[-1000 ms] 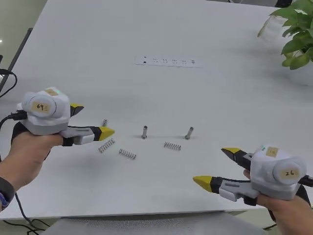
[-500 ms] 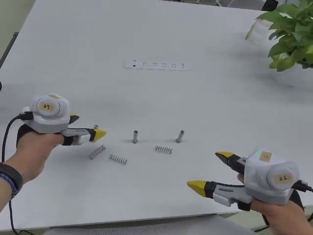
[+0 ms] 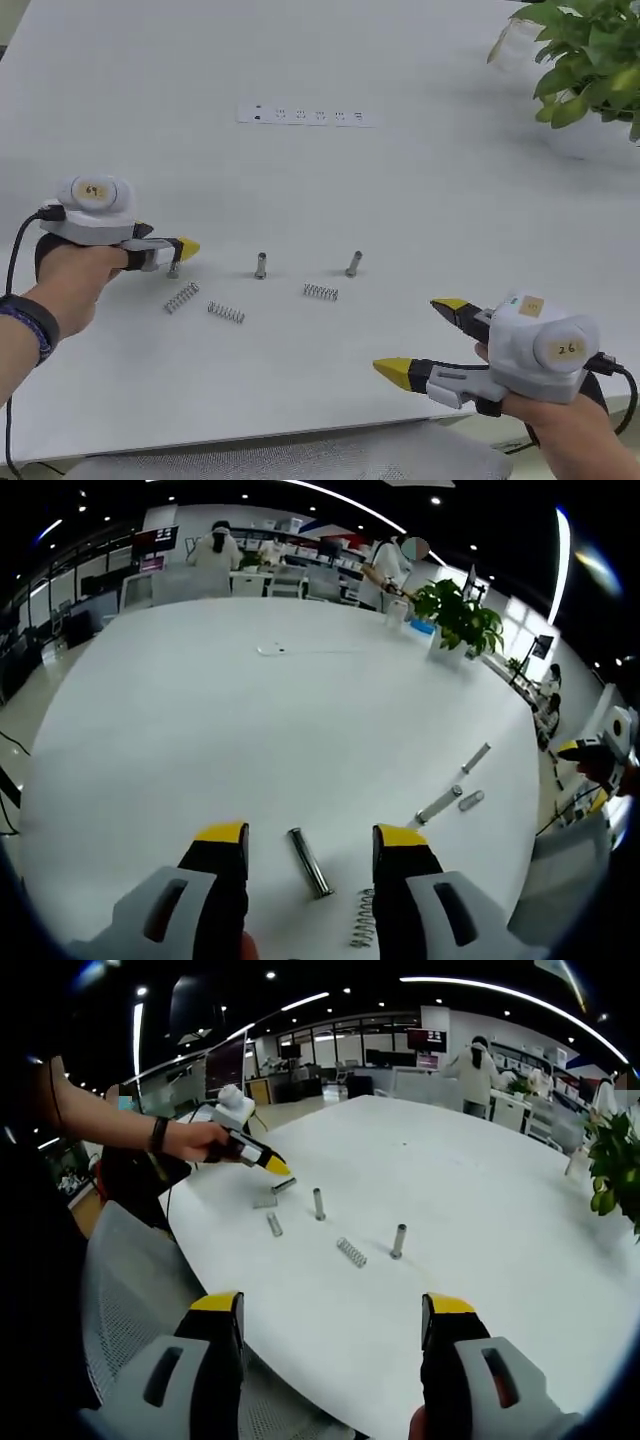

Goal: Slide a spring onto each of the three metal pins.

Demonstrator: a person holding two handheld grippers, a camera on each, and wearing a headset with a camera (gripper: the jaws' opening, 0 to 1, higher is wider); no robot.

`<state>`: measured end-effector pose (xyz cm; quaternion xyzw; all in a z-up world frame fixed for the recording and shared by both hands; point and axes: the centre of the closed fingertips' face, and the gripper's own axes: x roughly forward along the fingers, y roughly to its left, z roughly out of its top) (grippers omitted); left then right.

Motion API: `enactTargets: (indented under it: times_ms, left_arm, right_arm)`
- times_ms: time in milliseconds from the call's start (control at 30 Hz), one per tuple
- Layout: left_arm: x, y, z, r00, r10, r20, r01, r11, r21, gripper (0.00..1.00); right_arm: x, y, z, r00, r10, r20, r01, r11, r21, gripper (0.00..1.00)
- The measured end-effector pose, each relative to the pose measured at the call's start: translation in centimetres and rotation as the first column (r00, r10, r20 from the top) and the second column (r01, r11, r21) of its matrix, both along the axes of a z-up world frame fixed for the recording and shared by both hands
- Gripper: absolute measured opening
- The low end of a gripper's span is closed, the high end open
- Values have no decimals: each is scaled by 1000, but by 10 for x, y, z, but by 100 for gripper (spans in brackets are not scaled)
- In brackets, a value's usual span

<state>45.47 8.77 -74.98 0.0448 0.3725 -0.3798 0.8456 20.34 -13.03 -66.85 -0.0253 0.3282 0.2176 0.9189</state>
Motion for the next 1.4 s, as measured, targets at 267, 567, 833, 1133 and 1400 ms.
enactTargets:
  times_ms: [267,567,833,1133,1400]
  left_arm:
    - [2,1,-20,999,23,-41,-22,999,45,31]
    - [1,0,-31,998,25,-55,-21,998,64,22]
    - [-1,-3,-32,1000,3,-12,-1,994,114,11]
    - [-2,-2,-31,1000,-23,6,22,986,166,2]
    - [-3,-1,-31,998,-65,4,63,976,209,0]
  right_arm:
    - [0,-1,-1,1000,2,-6,-2,1000,-2,71]
    - [-1,-2,-2,1000,3,-12,-3,1000,-5,71]
    - [-2,-3,-2,1000,0,-15,0,1000,-5,70]
    - [0,1,-1,1000,9,-15,-9,1000,-6,70]
    - [1,1,-1,1000,9,-12,-9,1000,-8,70]
